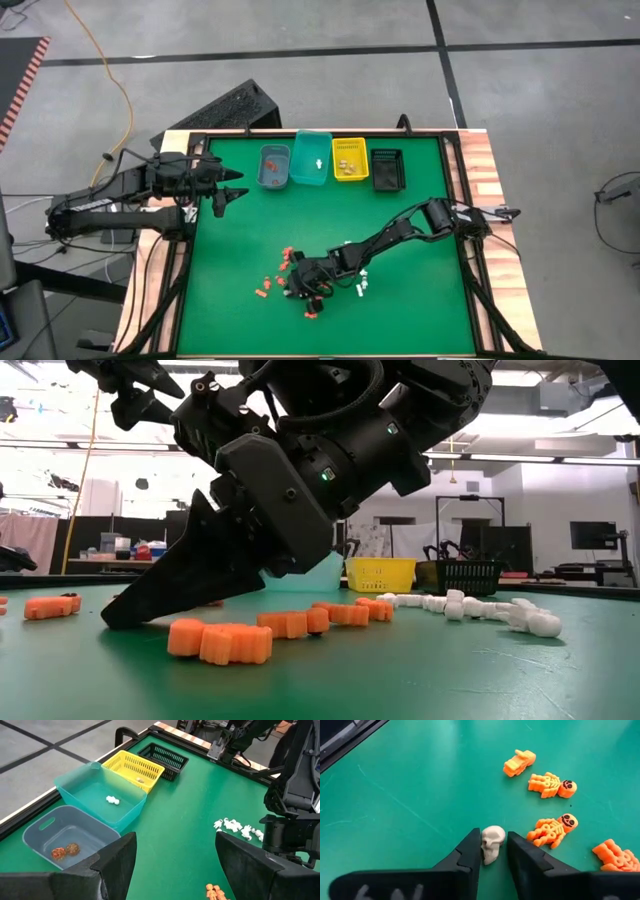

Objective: Sort Halloween decoration
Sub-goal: Put the white skull toy into the yellow bin

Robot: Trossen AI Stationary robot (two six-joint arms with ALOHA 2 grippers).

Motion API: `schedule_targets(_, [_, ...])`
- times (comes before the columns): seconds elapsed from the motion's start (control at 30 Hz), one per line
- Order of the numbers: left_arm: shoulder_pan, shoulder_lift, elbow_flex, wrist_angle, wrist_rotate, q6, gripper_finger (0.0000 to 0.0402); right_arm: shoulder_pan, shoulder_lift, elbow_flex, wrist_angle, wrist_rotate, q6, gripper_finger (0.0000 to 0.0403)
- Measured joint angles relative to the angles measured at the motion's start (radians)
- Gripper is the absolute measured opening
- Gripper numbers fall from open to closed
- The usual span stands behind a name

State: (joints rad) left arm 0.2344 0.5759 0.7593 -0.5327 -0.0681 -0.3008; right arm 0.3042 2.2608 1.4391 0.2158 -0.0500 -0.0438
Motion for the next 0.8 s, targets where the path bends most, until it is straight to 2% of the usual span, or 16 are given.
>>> schedule_targets(0.23, [0.0, 0.0, 0.0, 0.0, 0.0, -0.001, 0.0261, 0.002, -0.003, 0.0, -0.01, 0.002, 0.133, 0.0052])
schedule_targets(0.43, [0.0, 0.0, 0.0, 0.001, 0.0, -0.003, 0.0261, 0.003, -0.011, -0.002, -0.007, 0.003, 0.191, 0.0023])
schedule_targets(0.8, [0.0, 0.0, 0.0, 0.011, 0.001, -0.013, 0.0261, -0.028, -0.074, -0.006, -0.097, -0.004, 0.185, 0.0016])
